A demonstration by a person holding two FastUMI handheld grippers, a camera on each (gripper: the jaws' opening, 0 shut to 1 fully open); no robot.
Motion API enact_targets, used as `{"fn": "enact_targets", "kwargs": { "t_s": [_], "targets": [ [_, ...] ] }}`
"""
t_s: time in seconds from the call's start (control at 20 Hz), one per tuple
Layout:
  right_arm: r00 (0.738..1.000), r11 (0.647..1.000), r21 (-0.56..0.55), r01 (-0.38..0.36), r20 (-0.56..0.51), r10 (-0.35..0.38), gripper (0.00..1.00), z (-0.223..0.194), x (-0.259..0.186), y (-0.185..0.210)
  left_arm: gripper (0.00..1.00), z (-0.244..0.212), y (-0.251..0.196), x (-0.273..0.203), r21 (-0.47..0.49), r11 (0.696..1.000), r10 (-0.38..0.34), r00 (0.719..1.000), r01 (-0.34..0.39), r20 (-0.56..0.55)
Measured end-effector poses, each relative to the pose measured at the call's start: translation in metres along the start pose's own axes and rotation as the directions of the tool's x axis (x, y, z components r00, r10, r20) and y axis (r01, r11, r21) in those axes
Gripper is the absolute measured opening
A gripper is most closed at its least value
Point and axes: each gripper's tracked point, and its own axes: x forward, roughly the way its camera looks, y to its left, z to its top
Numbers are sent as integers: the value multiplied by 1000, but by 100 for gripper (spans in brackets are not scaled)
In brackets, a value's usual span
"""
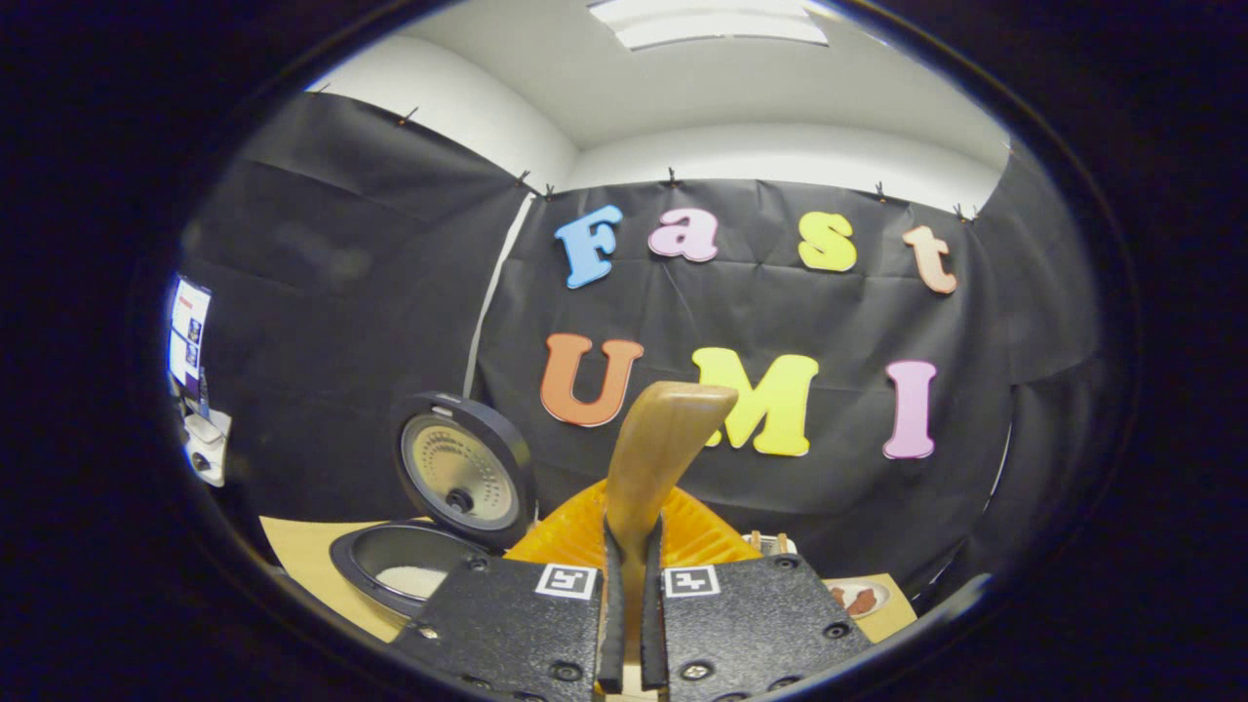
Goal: Close the left gripper, press the button to open the rice cooker; take a wooden spoon from the chopstick holder with the right hand, scoop a spoonful of rice and pour it into the rice cooker, then put the wooden spoon back into the chopstick holder.
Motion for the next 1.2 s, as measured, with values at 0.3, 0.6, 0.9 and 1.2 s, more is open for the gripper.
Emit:
{"fn": "enact_targets", "kwargs": {
  "t_s": [0.3, 0.6, 0.9, 1.2],
  "targets": [
    [996, 996, 14, 91, -10, -91, 12, -25, -19, -83, 94, -2, -28, 16, 34, 999, -22, 1000, 22, 5],
    [972, 973, 61, 223, -85, -217, 13, -76, -22, -177, 94, -4, -52, 34, 44, 998, -46, 999, 45, 6],
    [946, 948, 110, 299, -165, -279, 13, -141, -11, -224, 94, -8, -61, 53, 33, 998, -49, 999, 49, 17],
    [916, 925, 188, 331, -300, -267, 13, -227, 4, -240, 94, -21, -59, 74, 36, 999, -35, 999, 35, -8]
  ]
}}
